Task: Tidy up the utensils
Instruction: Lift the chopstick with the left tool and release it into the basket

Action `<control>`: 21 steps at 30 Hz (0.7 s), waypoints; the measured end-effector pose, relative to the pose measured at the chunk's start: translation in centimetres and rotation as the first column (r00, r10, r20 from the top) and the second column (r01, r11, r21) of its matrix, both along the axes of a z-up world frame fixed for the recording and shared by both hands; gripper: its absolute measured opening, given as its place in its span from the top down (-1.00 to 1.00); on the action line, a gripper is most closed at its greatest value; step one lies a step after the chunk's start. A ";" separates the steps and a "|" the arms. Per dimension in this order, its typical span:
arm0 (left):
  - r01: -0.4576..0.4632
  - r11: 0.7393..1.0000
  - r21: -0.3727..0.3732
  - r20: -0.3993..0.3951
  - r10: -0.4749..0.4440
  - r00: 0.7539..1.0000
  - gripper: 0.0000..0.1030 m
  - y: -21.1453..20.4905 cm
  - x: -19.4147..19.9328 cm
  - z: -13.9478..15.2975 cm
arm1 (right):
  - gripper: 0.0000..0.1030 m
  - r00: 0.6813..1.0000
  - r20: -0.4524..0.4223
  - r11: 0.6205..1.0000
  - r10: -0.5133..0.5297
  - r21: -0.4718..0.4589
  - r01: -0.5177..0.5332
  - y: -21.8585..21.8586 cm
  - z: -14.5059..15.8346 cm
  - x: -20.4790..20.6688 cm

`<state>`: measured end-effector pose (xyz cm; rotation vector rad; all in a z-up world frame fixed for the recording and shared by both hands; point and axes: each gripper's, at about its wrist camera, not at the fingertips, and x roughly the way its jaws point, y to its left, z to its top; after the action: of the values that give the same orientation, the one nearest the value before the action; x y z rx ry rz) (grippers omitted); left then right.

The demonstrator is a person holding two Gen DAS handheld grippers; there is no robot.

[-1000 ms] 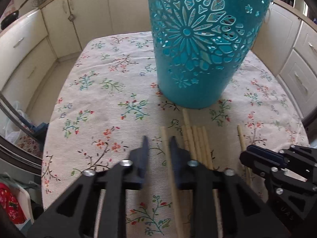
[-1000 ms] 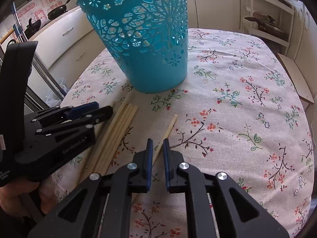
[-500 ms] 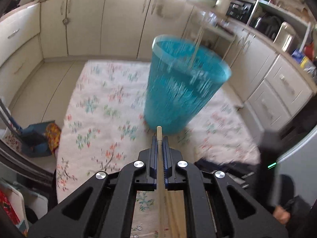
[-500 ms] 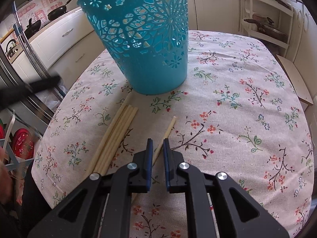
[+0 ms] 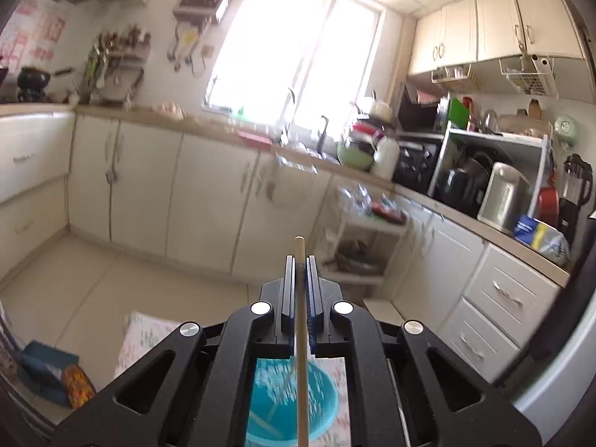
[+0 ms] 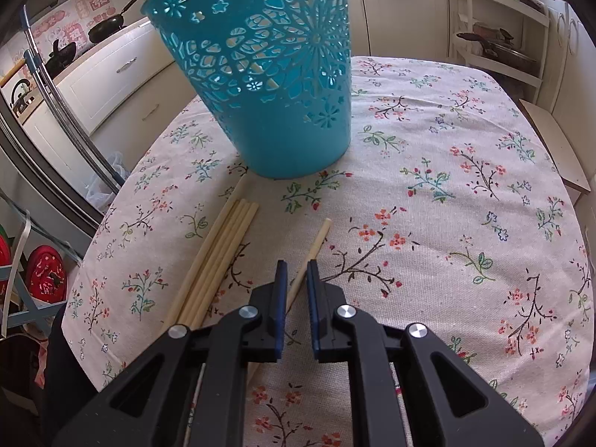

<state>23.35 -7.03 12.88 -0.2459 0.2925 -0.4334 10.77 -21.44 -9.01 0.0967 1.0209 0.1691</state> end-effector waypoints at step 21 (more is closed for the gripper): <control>-0.120 0.992 0.035 -0.025 0.121 0.992 0.90 -3.4 5.2 -8.2 | 0.78 1.000 0.007 0.999 0.022 0.023 -0.022 -0.4 -0.1 0.2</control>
<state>28.52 -10.46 4.72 -0.2360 0.3094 -0.3057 10.99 -21.82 -9.07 0.1062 1.0132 0.2011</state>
